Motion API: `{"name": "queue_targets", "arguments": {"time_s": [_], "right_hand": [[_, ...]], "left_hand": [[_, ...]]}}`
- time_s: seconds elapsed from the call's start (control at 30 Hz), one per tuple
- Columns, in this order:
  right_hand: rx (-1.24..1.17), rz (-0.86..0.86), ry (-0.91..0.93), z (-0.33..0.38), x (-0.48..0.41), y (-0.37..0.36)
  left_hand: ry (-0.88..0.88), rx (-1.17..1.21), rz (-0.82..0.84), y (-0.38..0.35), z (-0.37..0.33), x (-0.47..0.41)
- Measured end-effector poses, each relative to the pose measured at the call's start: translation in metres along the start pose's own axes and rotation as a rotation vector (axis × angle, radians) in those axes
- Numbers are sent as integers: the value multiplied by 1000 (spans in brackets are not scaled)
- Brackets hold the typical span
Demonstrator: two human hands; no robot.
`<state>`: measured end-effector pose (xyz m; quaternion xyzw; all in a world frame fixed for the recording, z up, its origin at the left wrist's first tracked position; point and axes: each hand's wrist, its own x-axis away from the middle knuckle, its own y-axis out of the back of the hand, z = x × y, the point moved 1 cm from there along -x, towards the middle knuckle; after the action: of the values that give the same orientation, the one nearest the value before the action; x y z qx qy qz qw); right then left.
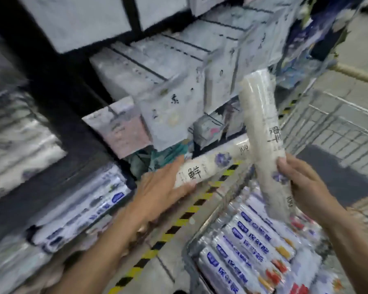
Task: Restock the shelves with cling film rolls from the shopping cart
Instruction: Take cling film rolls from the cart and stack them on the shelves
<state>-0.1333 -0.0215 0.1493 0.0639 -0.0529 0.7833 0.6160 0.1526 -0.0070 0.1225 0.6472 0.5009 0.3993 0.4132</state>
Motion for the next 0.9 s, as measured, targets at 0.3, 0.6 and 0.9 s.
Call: {"name": "queue_targets", "arguments": {"time_s": [0.3,0.6,0.9], "right_hand": [[-149,492,-30,3,11,-172],[-116,607,-70,-17,23,-285],[-153,564,-84,-35,3,-318]], "left_hand": [[537,44,-451,69,100,198],[620,-158,-639,116,228,245],[540,-266,-572,122,305,189]]}}
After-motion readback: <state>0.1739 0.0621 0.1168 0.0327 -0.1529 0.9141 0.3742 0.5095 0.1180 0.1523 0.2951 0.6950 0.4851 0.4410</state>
